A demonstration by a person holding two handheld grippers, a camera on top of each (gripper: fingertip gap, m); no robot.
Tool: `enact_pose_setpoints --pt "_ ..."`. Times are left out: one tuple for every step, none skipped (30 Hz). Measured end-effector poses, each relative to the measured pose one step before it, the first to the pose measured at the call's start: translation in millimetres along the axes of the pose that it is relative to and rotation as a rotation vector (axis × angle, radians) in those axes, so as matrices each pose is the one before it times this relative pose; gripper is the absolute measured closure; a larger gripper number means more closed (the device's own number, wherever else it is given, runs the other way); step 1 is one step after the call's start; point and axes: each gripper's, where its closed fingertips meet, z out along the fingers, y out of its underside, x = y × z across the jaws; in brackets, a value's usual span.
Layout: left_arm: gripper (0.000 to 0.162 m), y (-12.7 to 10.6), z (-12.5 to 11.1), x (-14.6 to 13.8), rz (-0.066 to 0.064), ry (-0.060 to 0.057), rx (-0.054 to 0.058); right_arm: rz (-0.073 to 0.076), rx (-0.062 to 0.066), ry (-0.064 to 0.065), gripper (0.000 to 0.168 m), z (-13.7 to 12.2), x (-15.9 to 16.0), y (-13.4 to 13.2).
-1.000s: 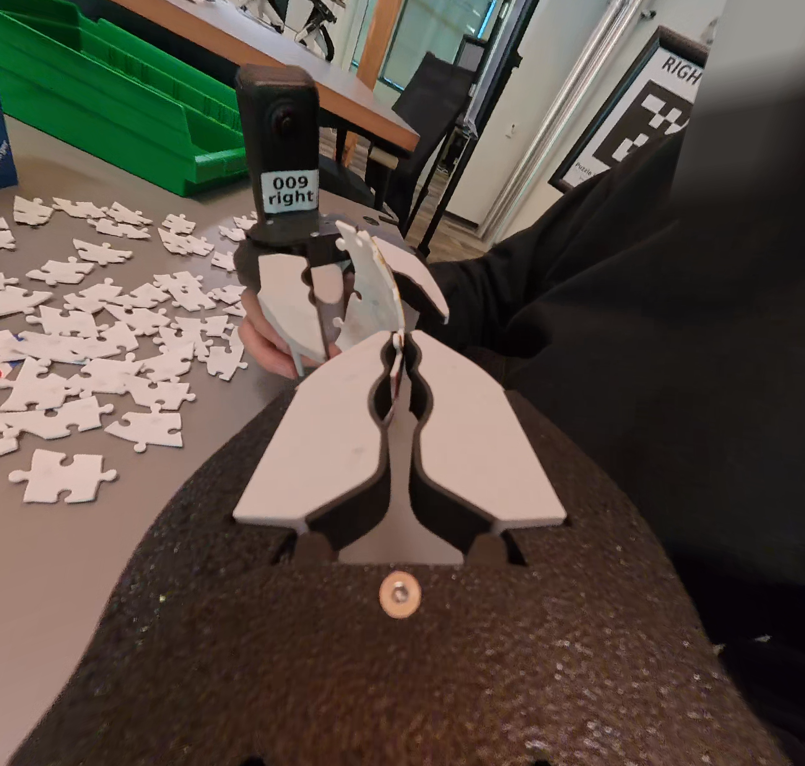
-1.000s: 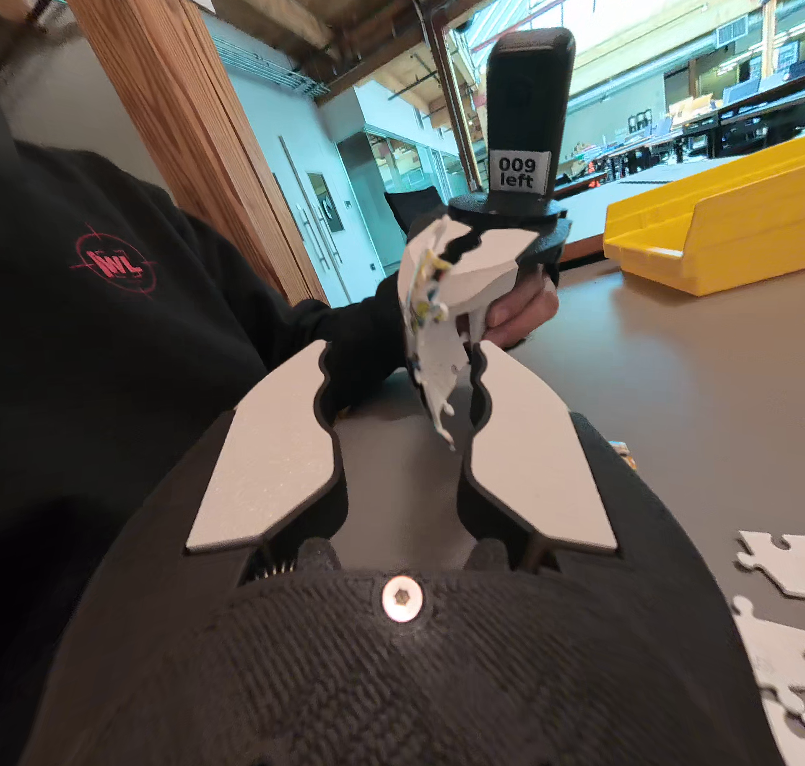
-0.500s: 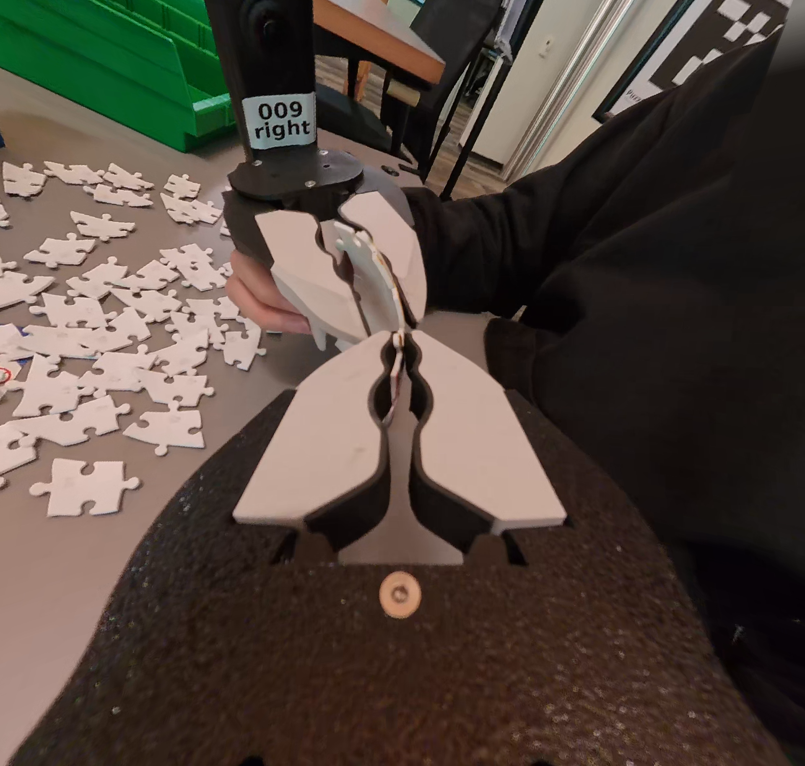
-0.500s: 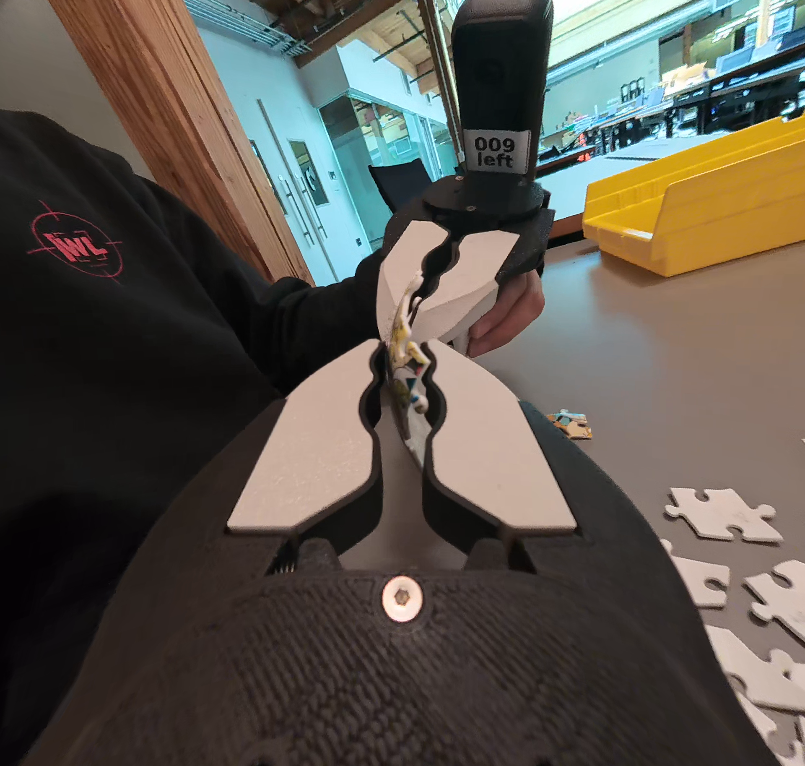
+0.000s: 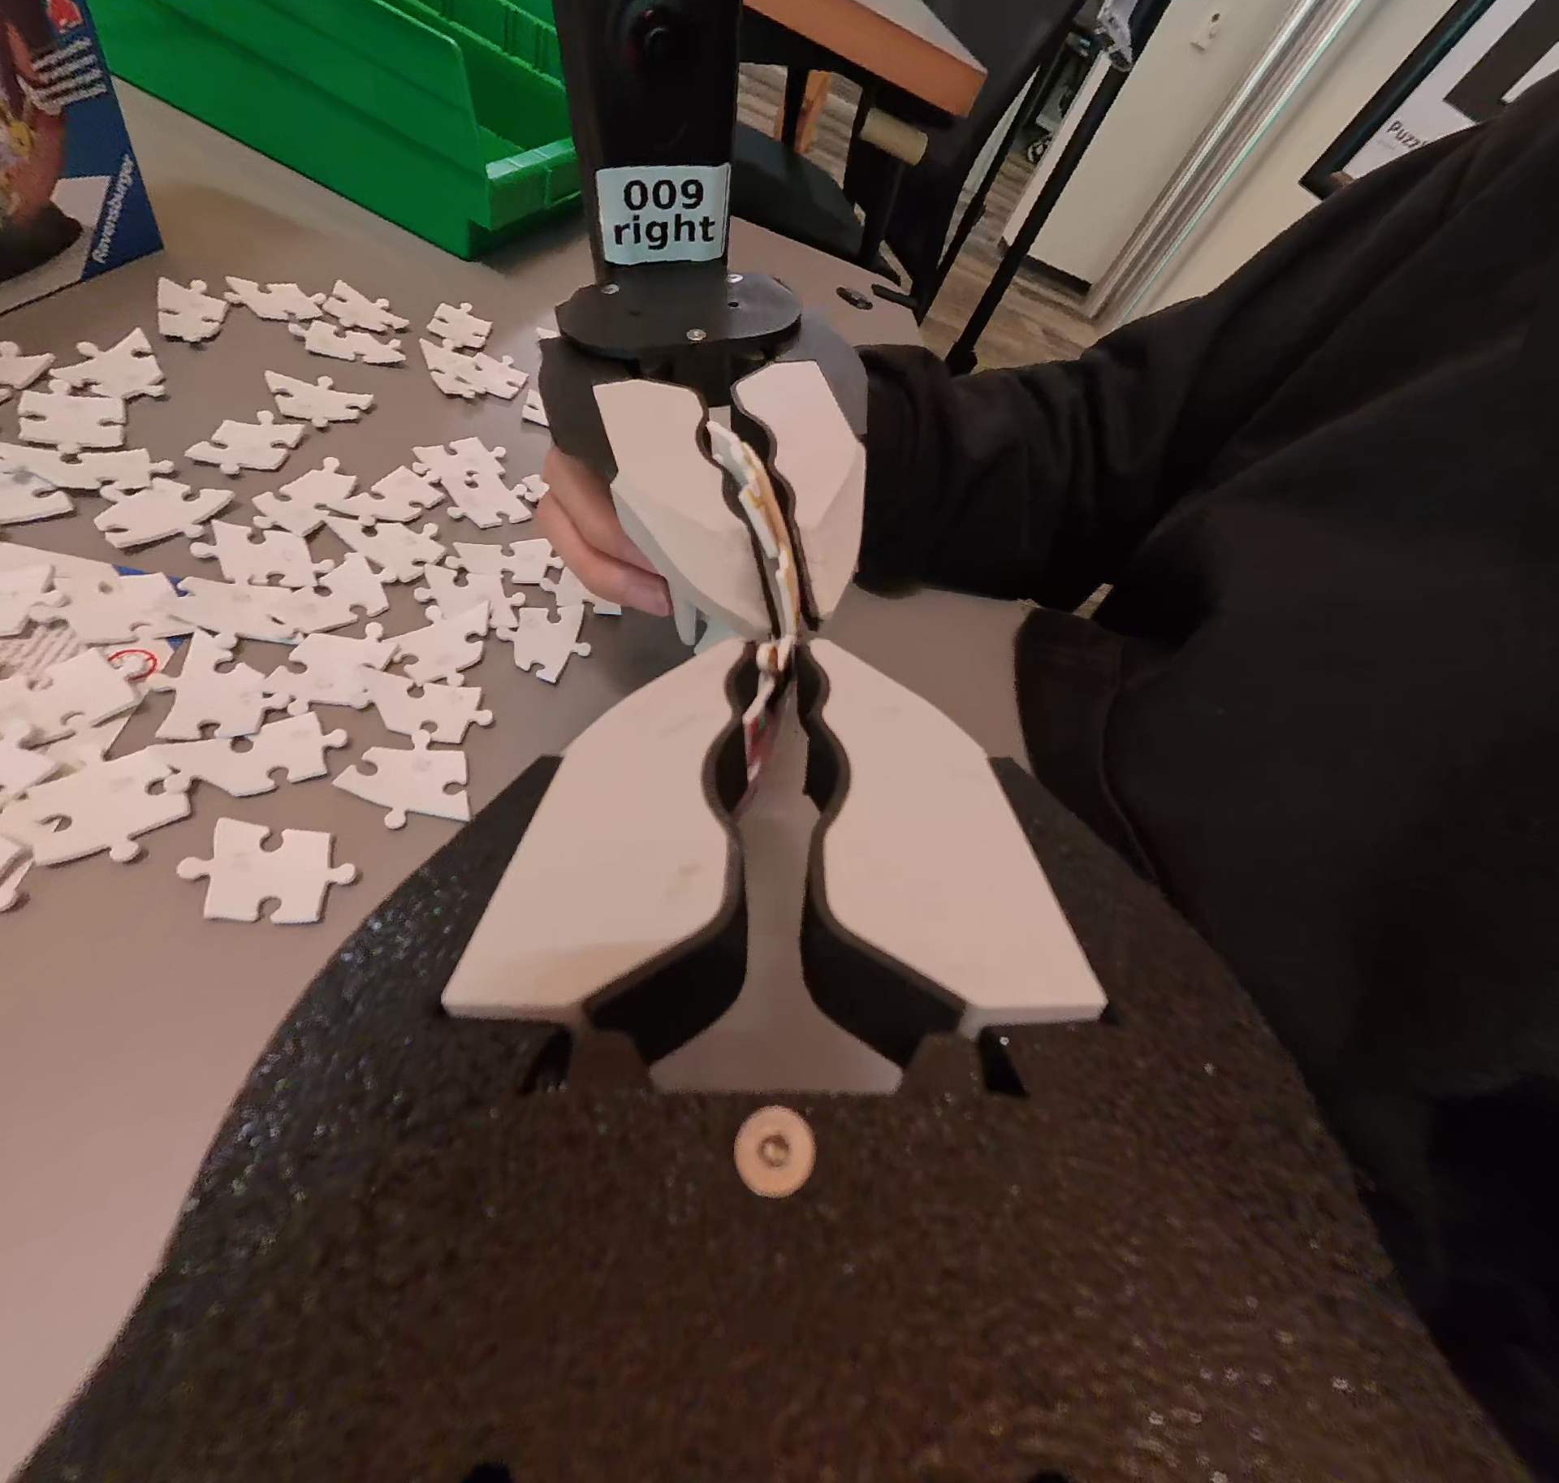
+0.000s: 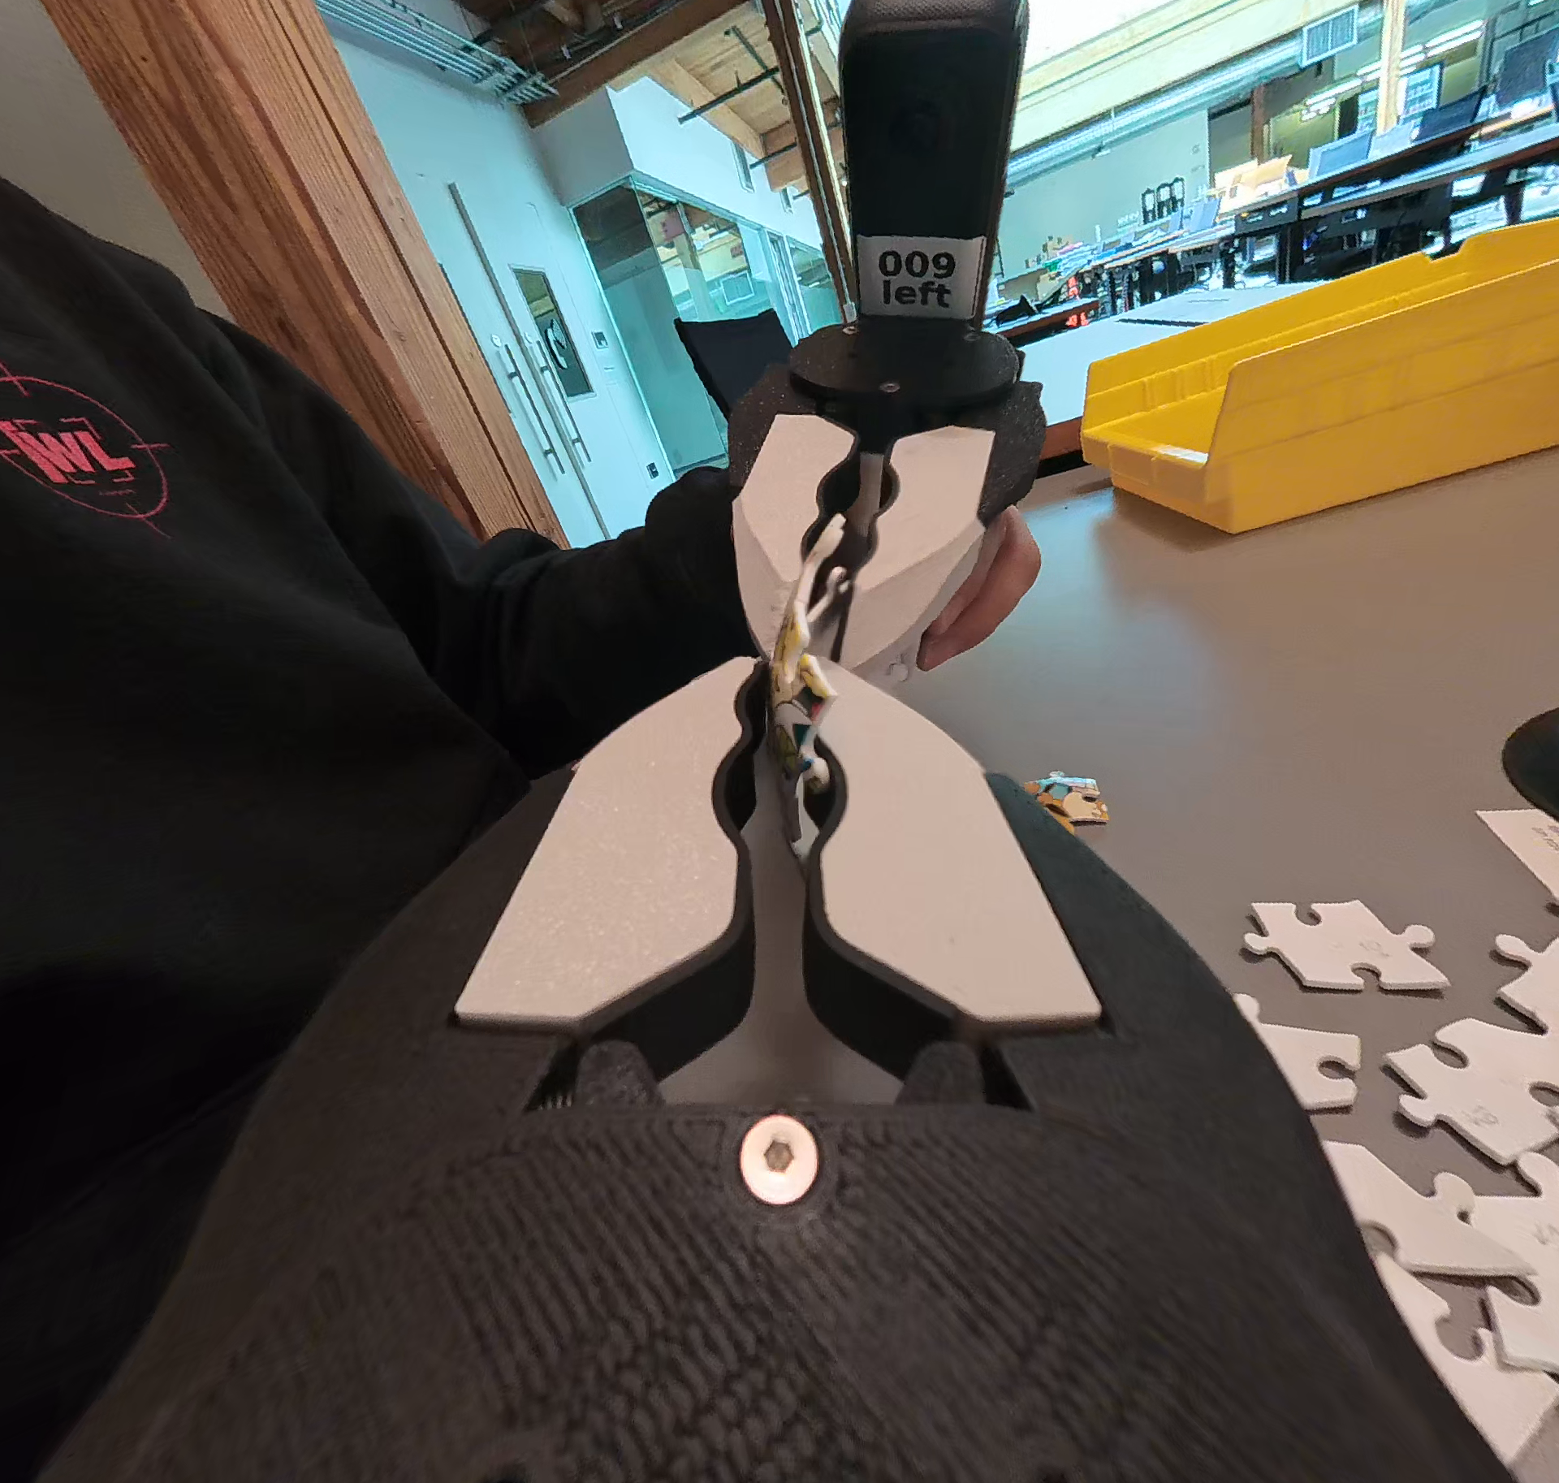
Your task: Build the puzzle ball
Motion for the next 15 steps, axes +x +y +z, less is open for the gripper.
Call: enact_pose_setpoints --pt "0.154 0.15 -0.07 -0.47 -0.0032 -0.0038 0.0035 0.0066 0.001 -0.0044 0.163 0.55 -0.39 0.45" --pt "0.153 0.17 -0.05 -0.39 -0.0059 -0.0016 0.0027 0.0041 -0.0004 0.0036 0.163 0.4 0.73 0.77" --pt "0.152 0.18 -0.49 -0.18 -0.0034 -0.0023 0.0027 0.0011 -0.0001 0.0059 0.163 0.12 0.97 0.79" --pt "0.147 -0.33 -0.95 -0.49 0.0016 -0.0071 0.0053 0.0008 -0.0002 -0.0037 0.163 -0.46 -0.27 0.73" --pt "0.141 -1.13 -1.77 -1.06 0.0054 -0.0137 0.0102 0.0035 0.0017 -0.0155 0.163 -1.0 -1.9 0.16" --pt "0.134 -1.73 -2.97 -0.53 0.0075 -0.0119 0.0137 0.0049 0.0062 -0.0165 0.163 -1.95 -1.79 -0.72" --pt "0.129 -1.85 -4.38 0.44 0.0079 -0.0053 0.0142 0.0054 0.0129 -0.0109 0.163 -2.99 -0.99 -1.66" --pt "0.127 -1.05 -5.62 -0.17 0.0065 -0.0084 0.0108 0.0086 0.0141 -0.0091 0.163 -3.69 -0.34 -1.8" --pt "0.126 0.12 -6.88 -2.42 0.0039 -0.0197 0.0049 0.0123 0.011 -0.0073 0.163 -4.16 0.0 -1.35" --pt "0.125 2.3 -7.52 -4.32 -0.0001 -0.0259 -0.0036 0.0117 0.0105 -0.0005 0.163 -4.36 0.78 -1.12" --pt "0.127 5.72 -7.6 -6.27 -0.0071 -0.0279 -0.0188 0.0078 0.0103 0.0 0.163 -4.27 0.6 -1.05" --pt "0.128 10.78 -6.95 -9.61 -0.0179 -0.0388 -0.0454 0.003 0.0117 -0.0027 0.163 -3.79 0.18 -1.05" --pt "0.128 15.75 -5.53 -13.52 -0.0281 -0.0538 -0.0753 -0.0012 0.0163 -0.0027 0.163 -3.22 0.05 -1.81" --pt "0.13 17.95 -3.04 -14.73 -0.0335 -0.0533 -0.0889 0.0001 0.0186 -0.0001 0.163 -2.59 0.29 -2.28" --pt "0.131 16.44 -0.26 -13.13 -0.032 -0.0395 -0.0815 0.0044 0.012 -0.0024 0.163 -1.82 0.37 -1.45"
